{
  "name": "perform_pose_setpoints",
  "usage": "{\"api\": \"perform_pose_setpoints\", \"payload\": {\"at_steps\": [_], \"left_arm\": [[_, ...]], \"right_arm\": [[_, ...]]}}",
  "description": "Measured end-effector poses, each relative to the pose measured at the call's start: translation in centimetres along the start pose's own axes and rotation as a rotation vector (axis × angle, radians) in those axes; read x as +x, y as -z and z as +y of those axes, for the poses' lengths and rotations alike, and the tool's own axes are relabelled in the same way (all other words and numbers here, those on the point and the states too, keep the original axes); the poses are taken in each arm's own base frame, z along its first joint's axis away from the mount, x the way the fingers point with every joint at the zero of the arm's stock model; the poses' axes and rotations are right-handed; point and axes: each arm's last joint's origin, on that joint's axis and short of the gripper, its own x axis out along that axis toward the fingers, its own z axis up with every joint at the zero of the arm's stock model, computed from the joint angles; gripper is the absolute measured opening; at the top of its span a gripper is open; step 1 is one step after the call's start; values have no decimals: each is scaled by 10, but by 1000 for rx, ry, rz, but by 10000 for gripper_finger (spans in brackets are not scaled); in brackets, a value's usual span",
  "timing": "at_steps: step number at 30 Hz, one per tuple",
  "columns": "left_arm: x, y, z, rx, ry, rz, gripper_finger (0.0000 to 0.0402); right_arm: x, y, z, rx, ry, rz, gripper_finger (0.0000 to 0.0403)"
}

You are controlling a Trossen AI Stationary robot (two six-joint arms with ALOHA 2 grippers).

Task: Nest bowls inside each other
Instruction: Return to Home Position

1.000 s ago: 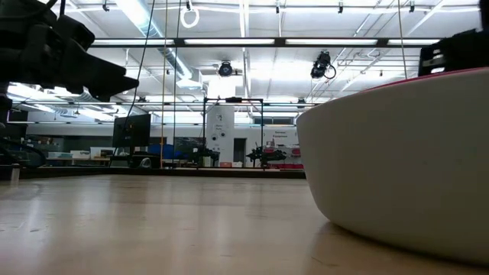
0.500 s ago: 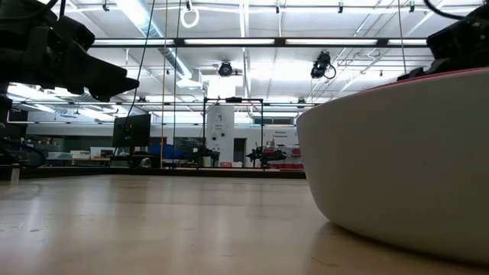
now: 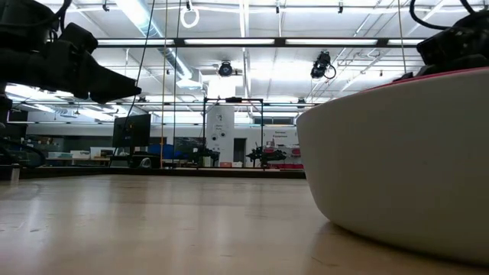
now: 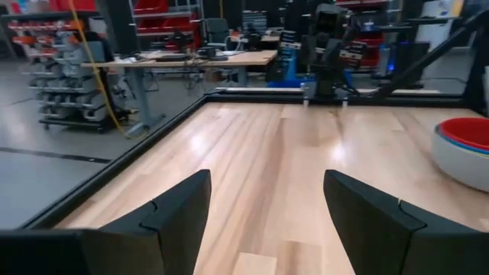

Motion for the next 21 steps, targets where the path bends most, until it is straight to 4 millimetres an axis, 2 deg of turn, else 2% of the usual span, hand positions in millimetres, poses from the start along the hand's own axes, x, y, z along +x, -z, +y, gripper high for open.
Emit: {"api": "perform_pose_setpoints", "payload": {"at_steps": [15, 21], "left_arm": [[6, 8, 19, 4, 52, 83, 261], [8, 7, 22, -4, 130, 64, 261]], "right_arm": [[-8, 2, -23, -2, 127, -11, 65], [-10, 5, -26, 84, 160, 4, 66]]}}
